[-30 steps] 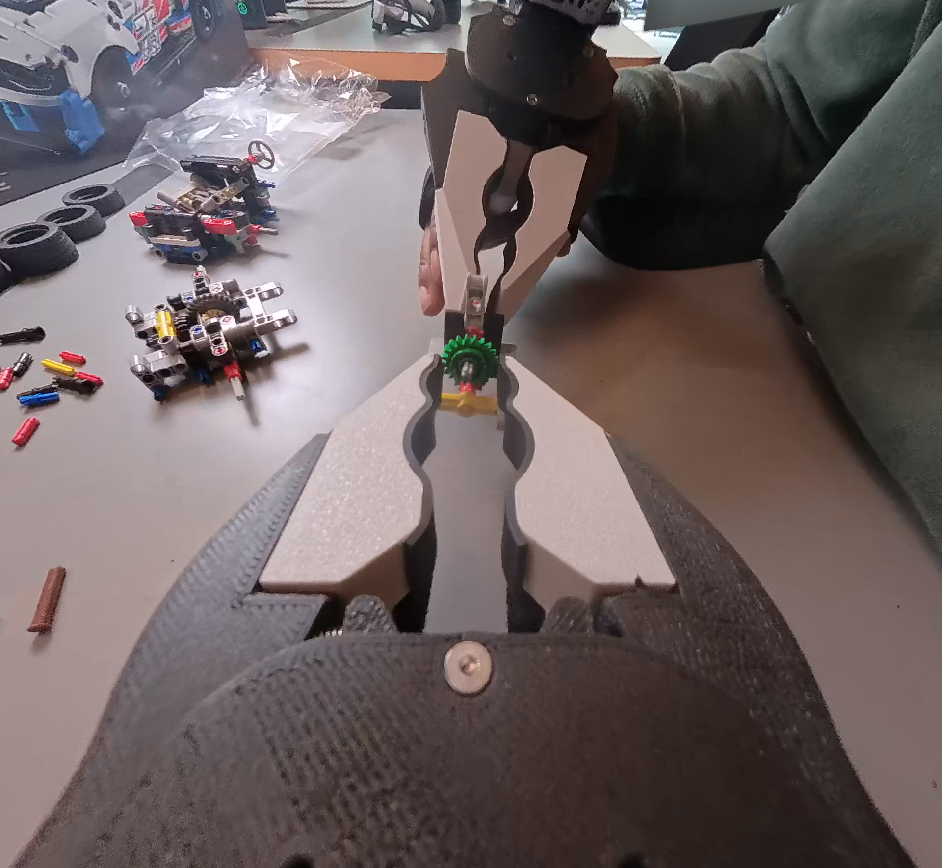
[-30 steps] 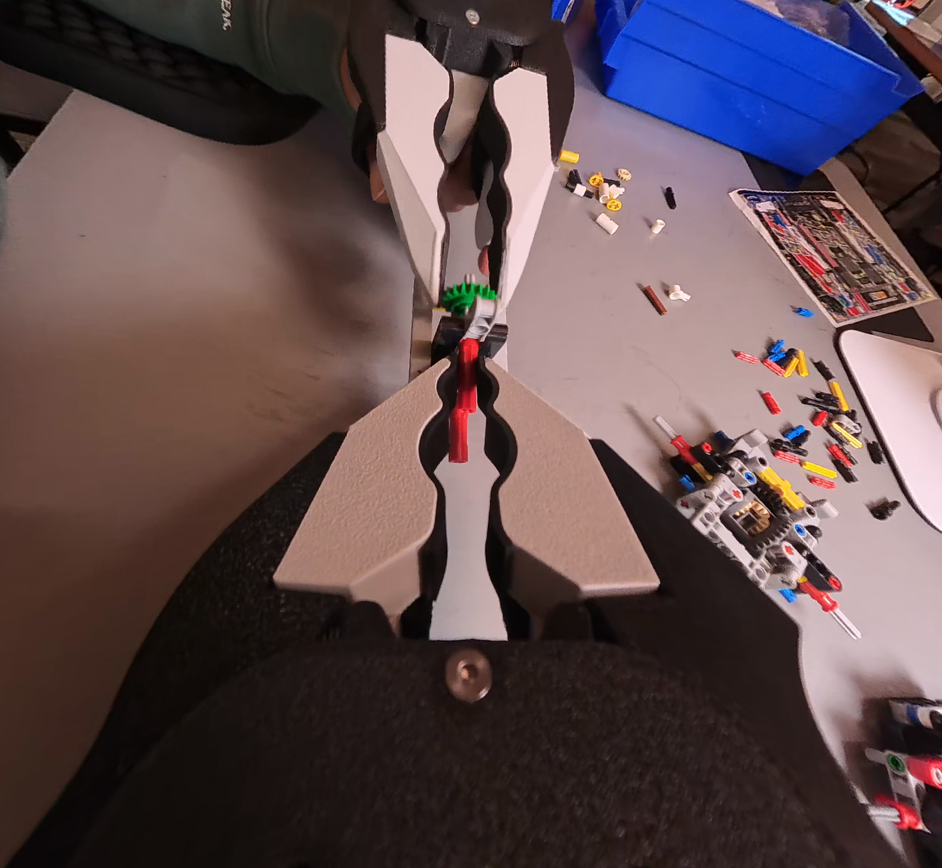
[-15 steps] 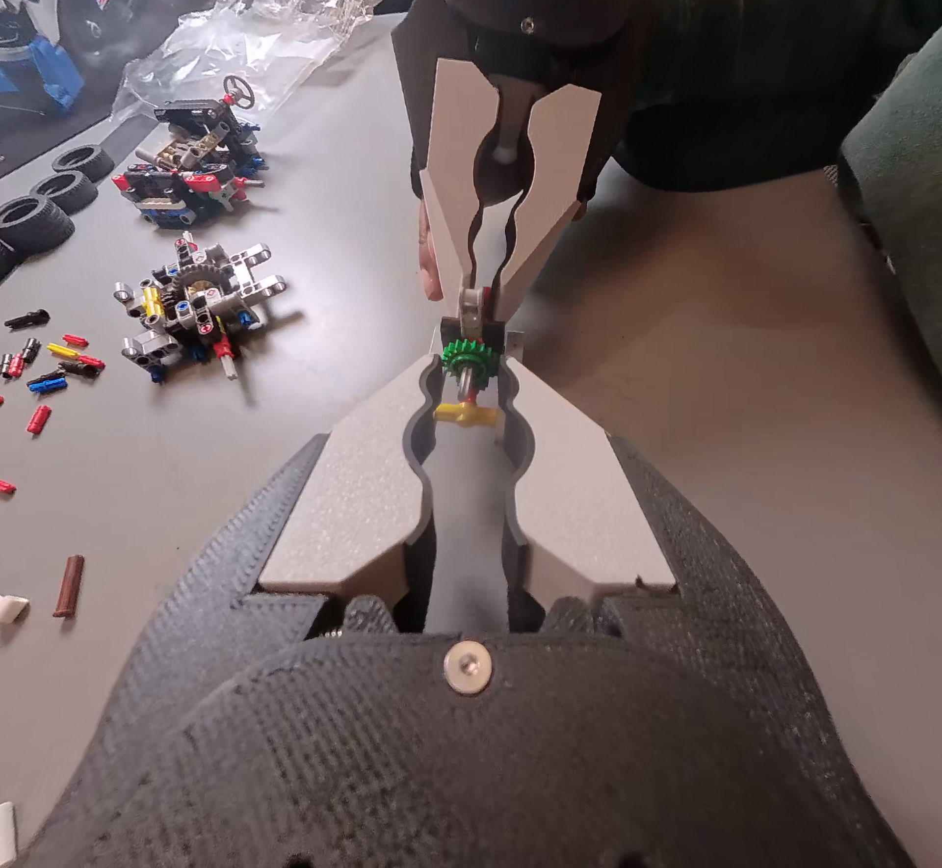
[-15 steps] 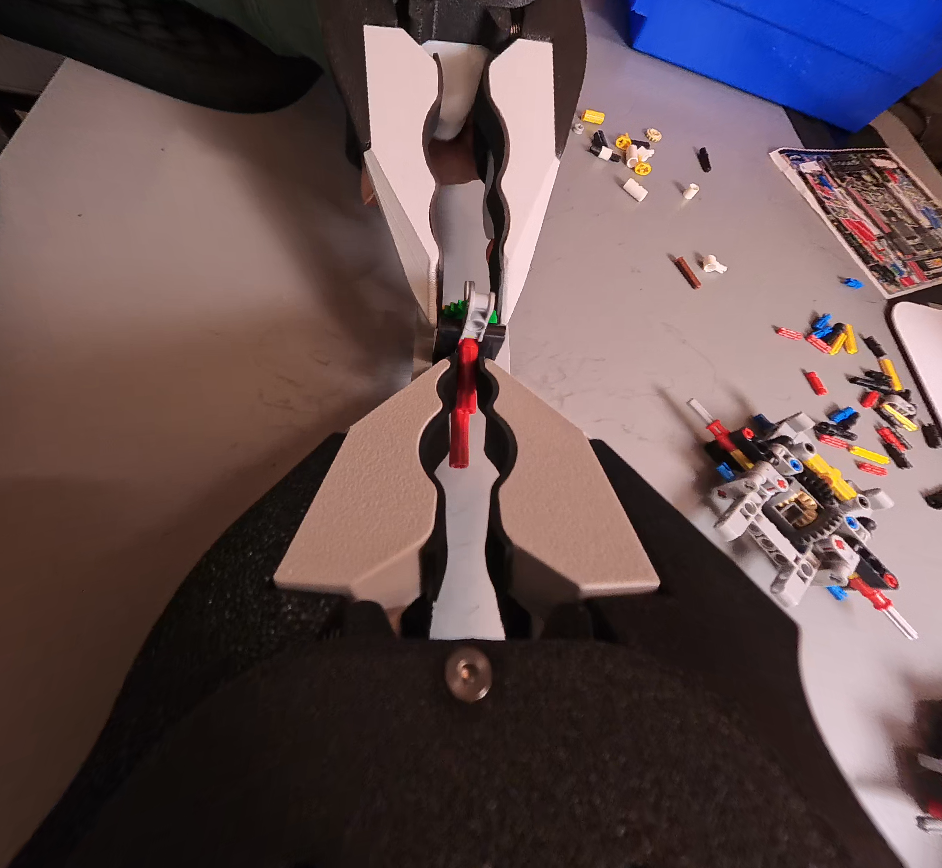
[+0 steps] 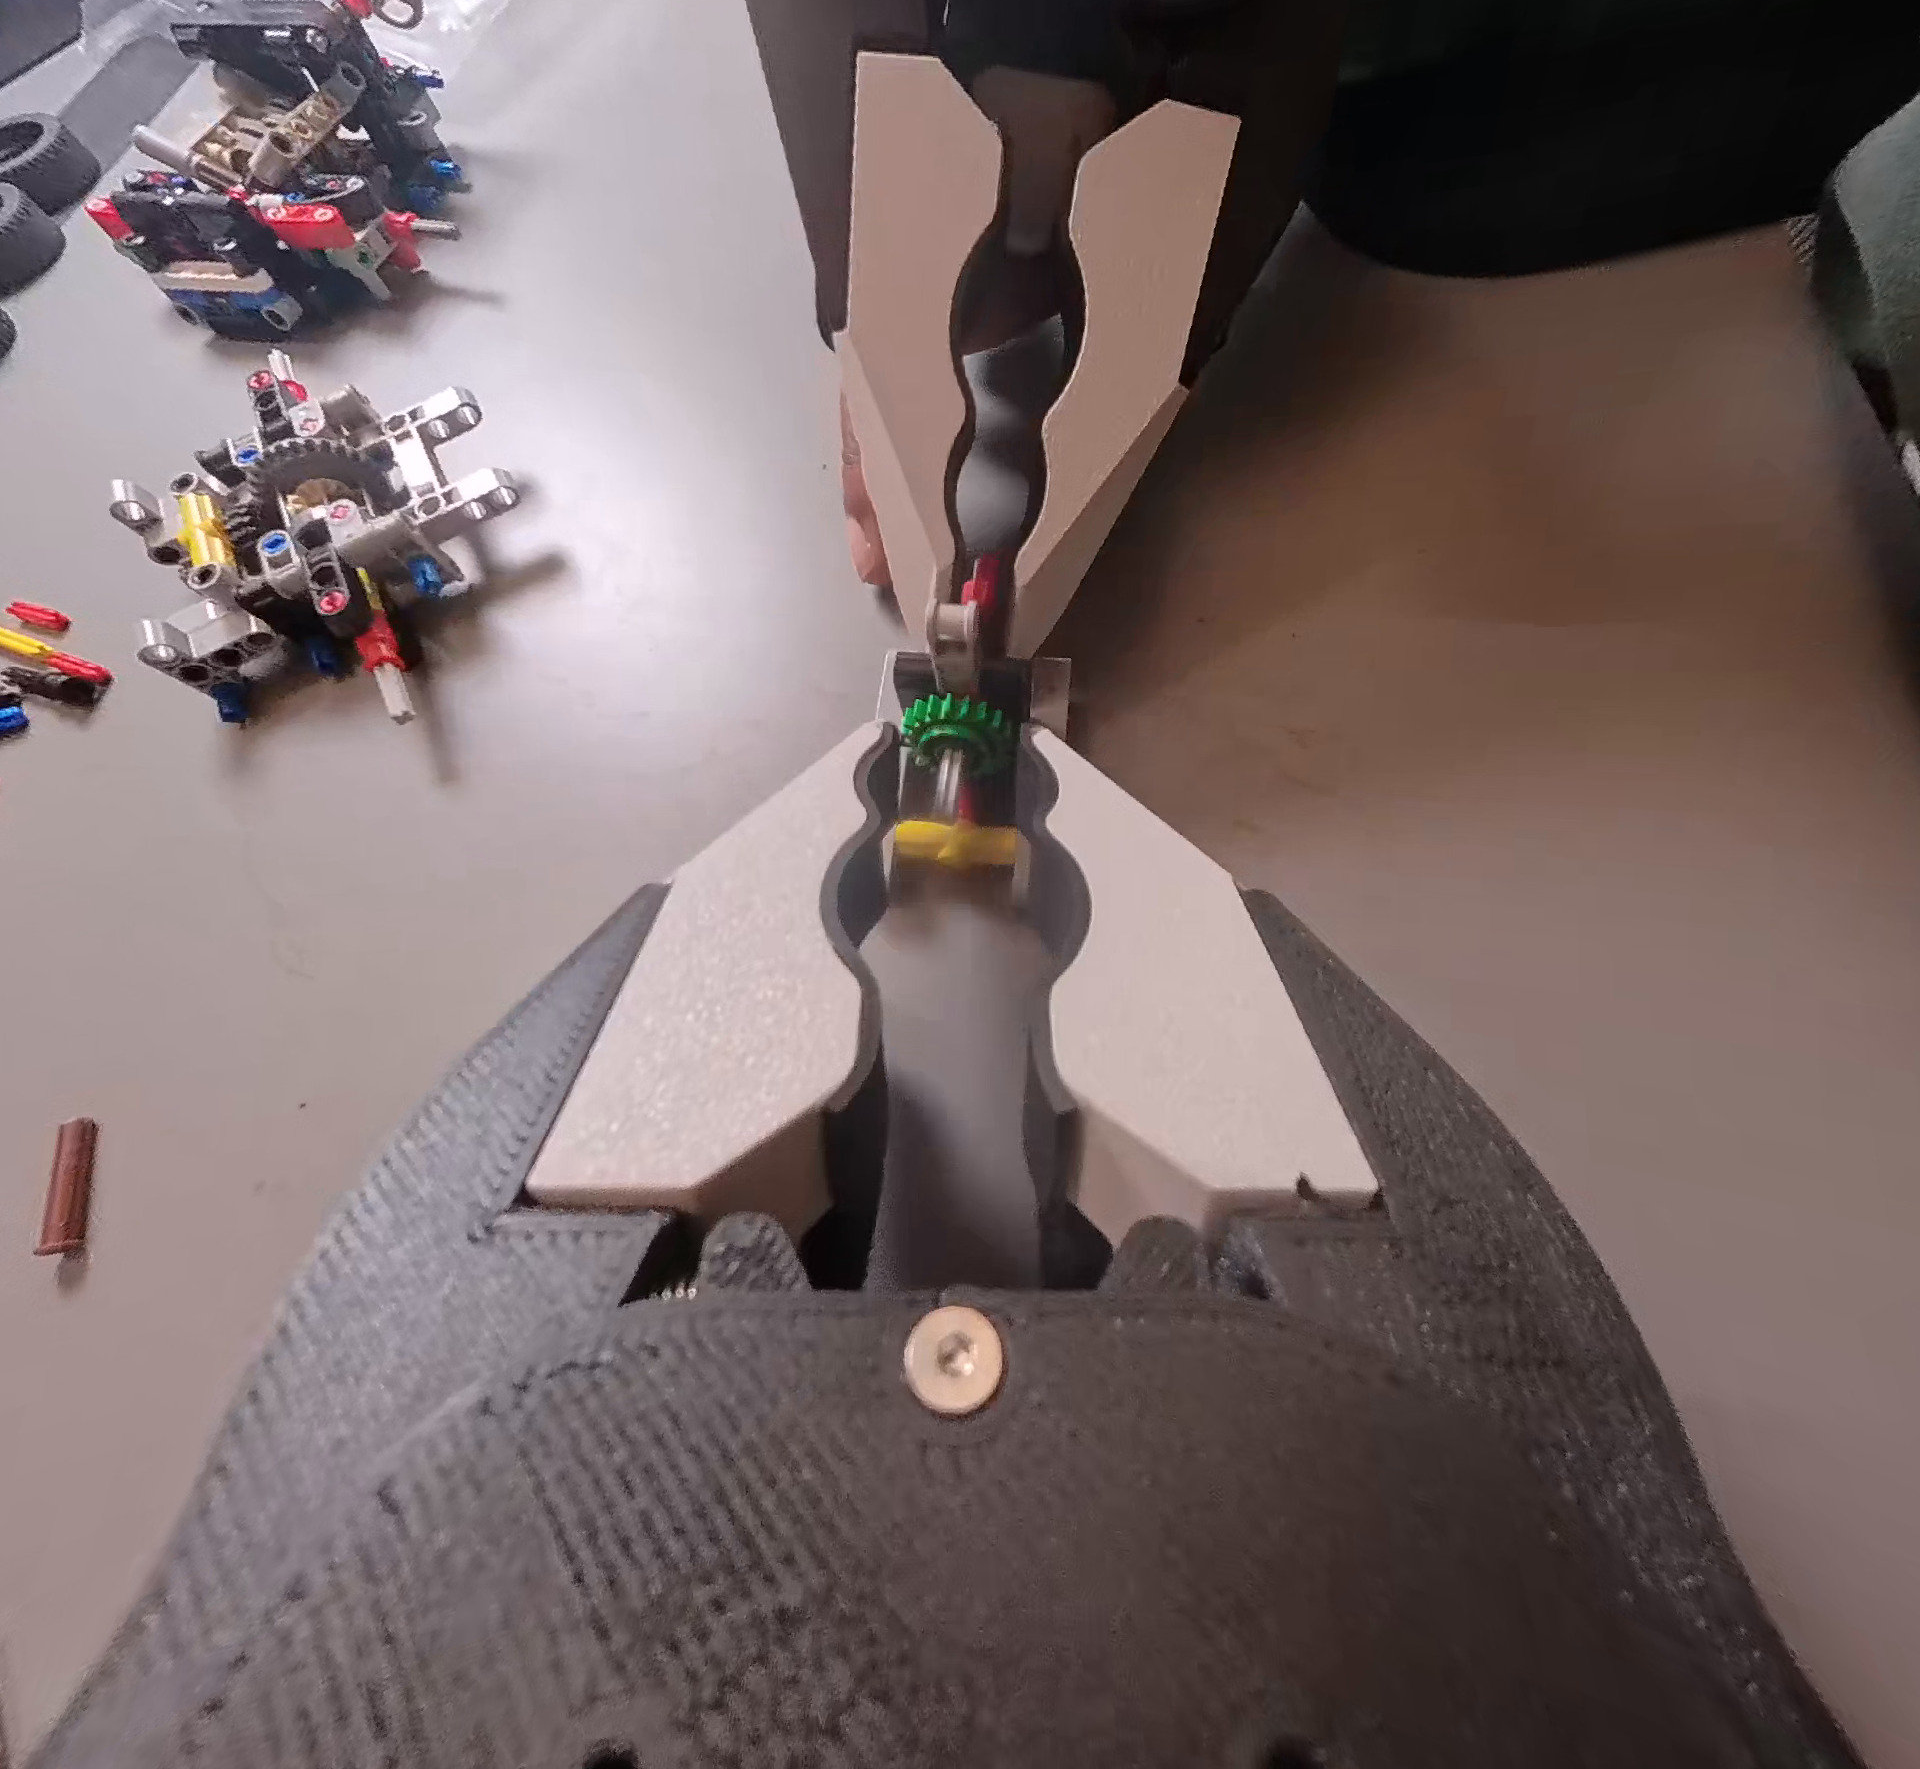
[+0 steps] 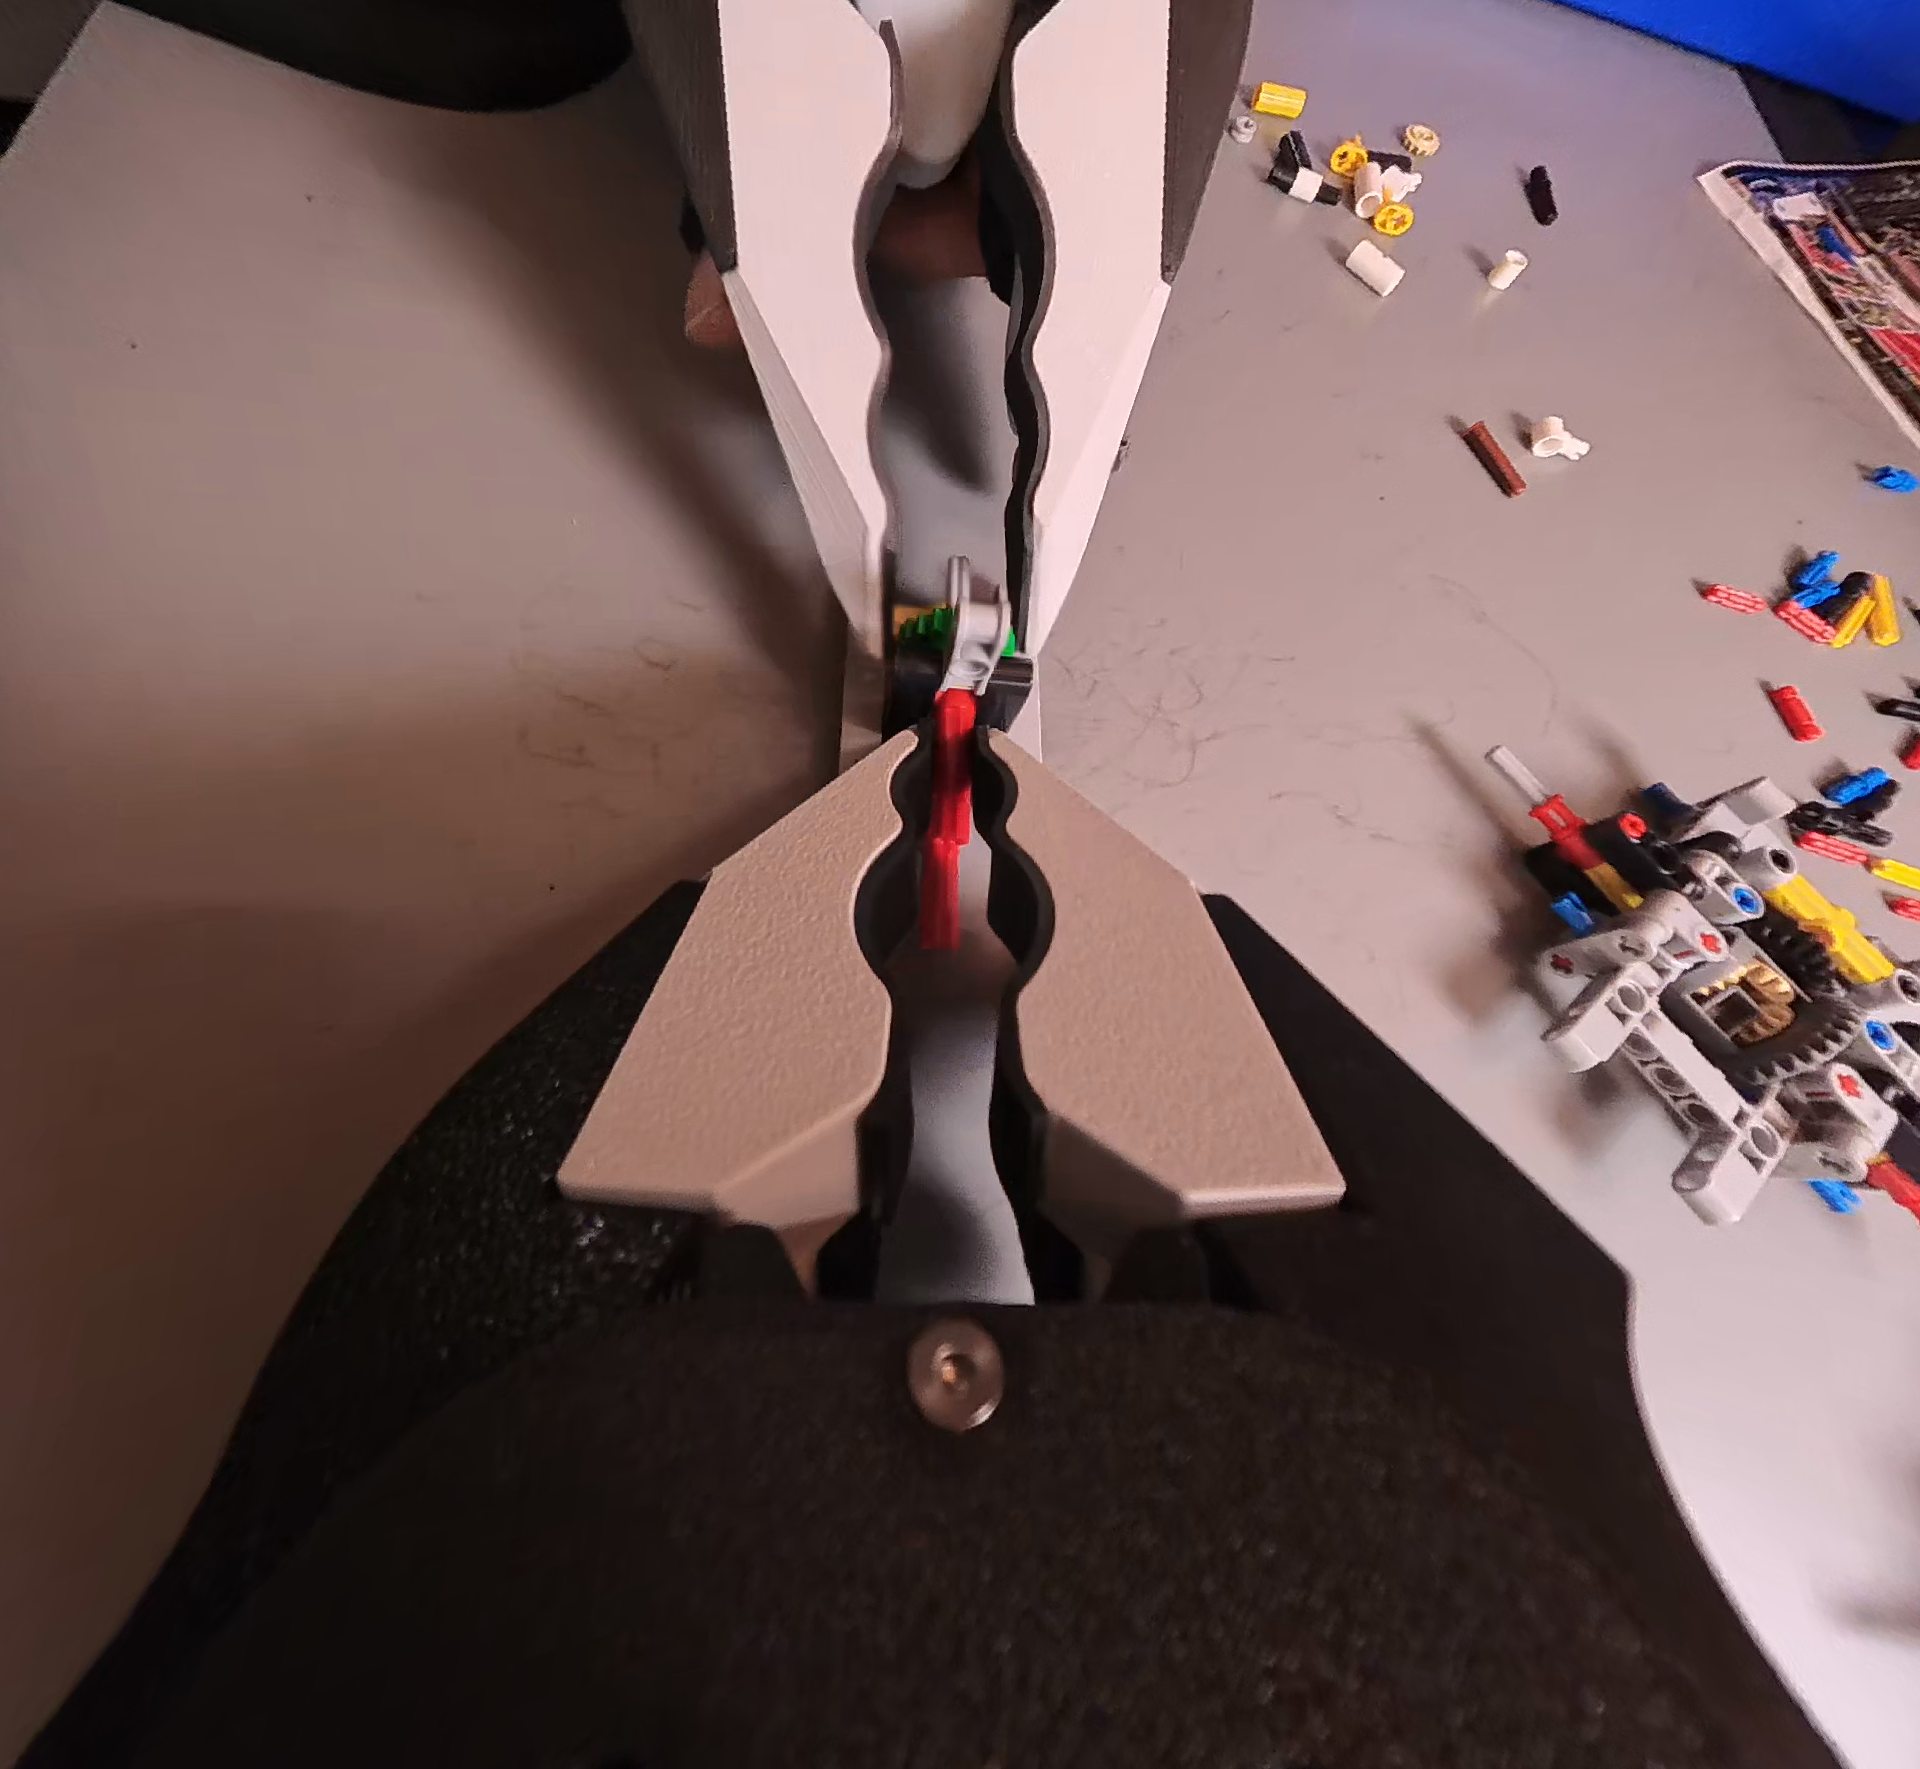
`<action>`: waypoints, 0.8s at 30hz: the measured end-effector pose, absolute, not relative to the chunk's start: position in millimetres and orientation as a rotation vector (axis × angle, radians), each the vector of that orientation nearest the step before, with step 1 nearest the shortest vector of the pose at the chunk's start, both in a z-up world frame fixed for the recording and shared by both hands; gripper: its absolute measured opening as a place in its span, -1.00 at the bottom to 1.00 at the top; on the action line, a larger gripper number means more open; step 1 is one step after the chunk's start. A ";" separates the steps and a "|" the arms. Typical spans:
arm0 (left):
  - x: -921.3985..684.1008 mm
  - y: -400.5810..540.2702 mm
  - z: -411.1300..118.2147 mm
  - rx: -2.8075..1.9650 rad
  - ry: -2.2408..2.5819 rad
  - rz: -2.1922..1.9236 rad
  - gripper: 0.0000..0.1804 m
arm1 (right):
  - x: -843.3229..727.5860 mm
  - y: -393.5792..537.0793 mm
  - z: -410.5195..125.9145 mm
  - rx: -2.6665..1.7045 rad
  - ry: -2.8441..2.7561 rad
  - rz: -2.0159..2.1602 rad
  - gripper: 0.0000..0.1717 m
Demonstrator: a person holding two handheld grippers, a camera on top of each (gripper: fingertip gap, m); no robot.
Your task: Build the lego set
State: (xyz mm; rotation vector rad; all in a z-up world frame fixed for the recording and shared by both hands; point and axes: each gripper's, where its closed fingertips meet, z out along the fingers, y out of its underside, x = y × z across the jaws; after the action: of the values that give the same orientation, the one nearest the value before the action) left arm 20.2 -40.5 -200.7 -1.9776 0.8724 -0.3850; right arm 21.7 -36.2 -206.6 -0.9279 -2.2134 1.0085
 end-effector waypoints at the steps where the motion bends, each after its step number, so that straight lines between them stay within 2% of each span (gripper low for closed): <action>1: 19.7 -41.3 -201.2 -1.980 0.875 -0.385 -0.75 | 21.8 -35.9 -207.9 -0.928 -2.218 1.003 -0.95; 4: 17.1 -43.6 -200.2 -1.966 0.886 -0.368 -0.62 | 22.3 -36.6 -207.9 -0.918 -2.219 1.015 -0.95; 13: 20.8 -40.4 -201.4 -1.945 0.933 -0.330 -0.77 | 19.7 -37.5 -207.9 -0.904 -2.227 1.011 -0.95; 24: 14.2 -40.8 -195.9 -1.956 0.861 -0.445 -0.78 | 18.5 -33.3 -206.0 -0.913 -2.216 1.004 -0.95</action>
State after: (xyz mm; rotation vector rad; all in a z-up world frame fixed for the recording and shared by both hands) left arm 14.2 -40.8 -195.9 -1.9559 0.8611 -0.4447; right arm 18.5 -33.3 -206.0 -0.9131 -2.2160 1.0039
